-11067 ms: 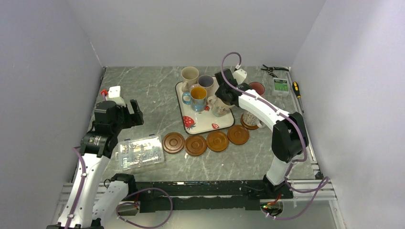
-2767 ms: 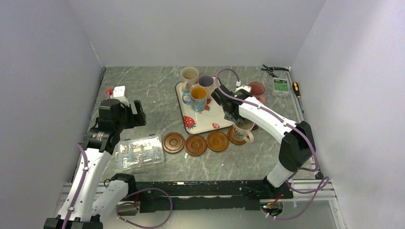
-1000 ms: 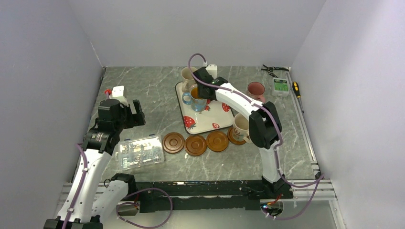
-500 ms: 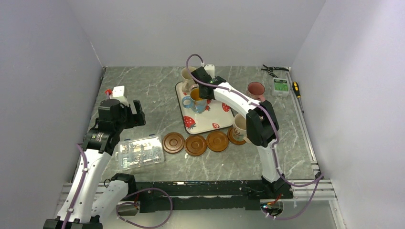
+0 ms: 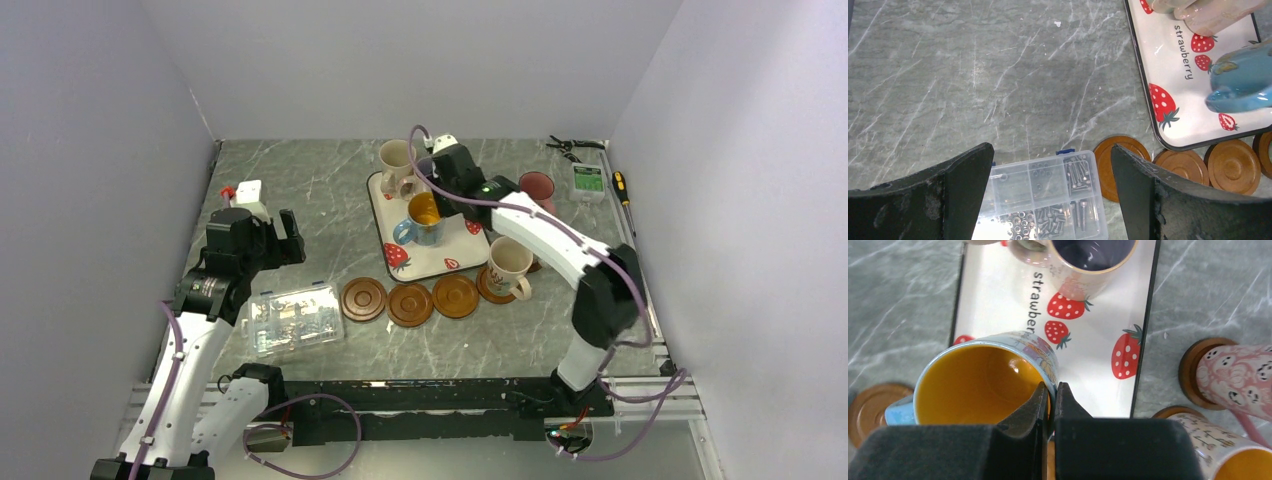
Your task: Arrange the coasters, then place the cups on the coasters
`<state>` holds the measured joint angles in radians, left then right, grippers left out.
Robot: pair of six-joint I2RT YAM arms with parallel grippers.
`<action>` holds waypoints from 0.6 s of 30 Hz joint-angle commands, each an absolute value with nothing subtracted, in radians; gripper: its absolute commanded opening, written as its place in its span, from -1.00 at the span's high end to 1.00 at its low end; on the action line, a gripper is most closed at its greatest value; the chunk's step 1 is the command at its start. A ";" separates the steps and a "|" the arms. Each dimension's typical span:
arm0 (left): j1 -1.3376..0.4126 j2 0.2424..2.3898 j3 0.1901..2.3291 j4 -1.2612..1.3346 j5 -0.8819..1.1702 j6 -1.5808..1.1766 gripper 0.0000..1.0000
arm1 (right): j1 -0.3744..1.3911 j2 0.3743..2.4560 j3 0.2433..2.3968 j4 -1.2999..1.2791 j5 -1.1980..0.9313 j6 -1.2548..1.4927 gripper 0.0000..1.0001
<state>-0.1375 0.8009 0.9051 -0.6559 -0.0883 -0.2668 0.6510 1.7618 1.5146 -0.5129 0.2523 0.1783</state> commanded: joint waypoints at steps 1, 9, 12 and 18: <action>-0.141 0.779 0.927 -0.624 -0.040 -0.255 -0.87 | 0.649 1.563 1.426 -0.357 0.107 0.011 1.00; -0.140 0.786 0.926 -0.622 -0.030 -0.254 -0.88 | 0.647 1.383 1.252 -0.407 -0.109 -0.187 1.00; -0.141 0.785 0.925 -0.625 -0.032 -0.255 -0.88 | 0.646 1.344 1.213 -0.432 -0.168 -0.263 1.00; -0.140 0.780 0.922 -0.622 -0.034 -0.257 -0.87 | 0.643 1.340 1.206 -0.511 -0.231 -0.361 1.00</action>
<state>-0.1375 0.7891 0.9051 -0.6498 -0.0483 -0.2634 0.6491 1.3933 1.1759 -0.5484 -0.1280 -0.2615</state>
